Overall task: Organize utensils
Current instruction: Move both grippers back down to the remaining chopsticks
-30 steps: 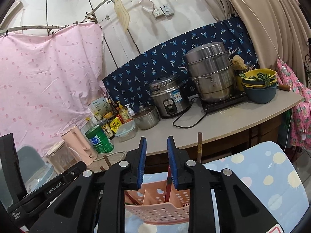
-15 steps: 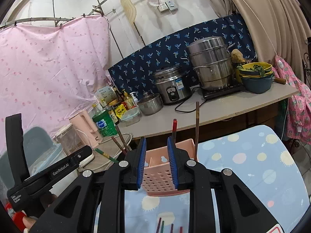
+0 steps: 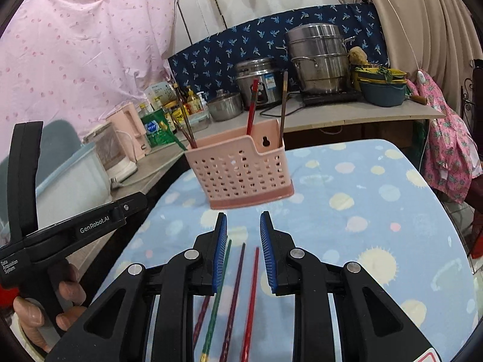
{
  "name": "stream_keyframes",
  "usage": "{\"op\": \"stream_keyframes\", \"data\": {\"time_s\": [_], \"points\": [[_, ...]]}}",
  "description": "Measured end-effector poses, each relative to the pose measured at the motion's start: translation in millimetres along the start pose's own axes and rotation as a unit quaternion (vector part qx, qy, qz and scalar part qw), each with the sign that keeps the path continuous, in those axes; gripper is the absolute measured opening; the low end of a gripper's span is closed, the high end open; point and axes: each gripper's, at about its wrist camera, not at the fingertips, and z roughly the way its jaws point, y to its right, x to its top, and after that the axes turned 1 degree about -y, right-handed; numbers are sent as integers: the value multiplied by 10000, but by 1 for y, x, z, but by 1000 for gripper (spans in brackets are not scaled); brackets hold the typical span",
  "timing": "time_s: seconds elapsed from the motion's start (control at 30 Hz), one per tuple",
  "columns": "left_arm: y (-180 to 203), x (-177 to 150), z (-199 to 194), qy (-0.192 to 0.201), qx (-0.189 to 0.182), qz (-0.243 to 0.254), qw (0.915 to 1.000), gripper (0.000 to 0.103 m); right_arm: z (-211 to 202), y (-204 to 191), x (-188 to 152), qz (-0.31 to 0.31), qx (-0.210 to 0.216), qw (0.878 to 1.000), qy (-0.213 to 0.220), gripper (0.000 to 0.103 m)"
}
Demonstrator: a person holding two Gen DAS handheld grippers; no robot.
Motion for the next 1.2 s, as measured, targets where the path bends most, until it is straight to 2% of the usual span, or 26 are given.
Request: {"op": "stream_keyframes", "data": {"time_s": [0.37, 0.57, 0.73, 1.03, 1.1, 1.2], "points": [[-11, -93, 1, -687, -15, 97, 9976, 42, -9, 5, -81, -187, -175, 9964, -808, 23], [-13, -128, 3, -964, -8, 155, 9952, 42, -6, 0, -125, -268, -166, 9916, -1256, 23], [-10, -145, 3, -1067, -1, 268, 9939, 42, -6, -10, -145, -410, -164, 9889, -1421, 23], [-4, -154, 1, -1077, -94, 358, 9935, 43, 1, -14, -153, -500, -288, 9861, -1559, 21], [-1, -155, 1, -1079, -105, 391, 9933, 50, 1, -15, -153, -531, -321, 9861, -1542, 20], [1, -157, 3, -1081, -123, 409, 9932, 52, 1, -17, -155, -587, -375, 9860, -1512, 19]]}}
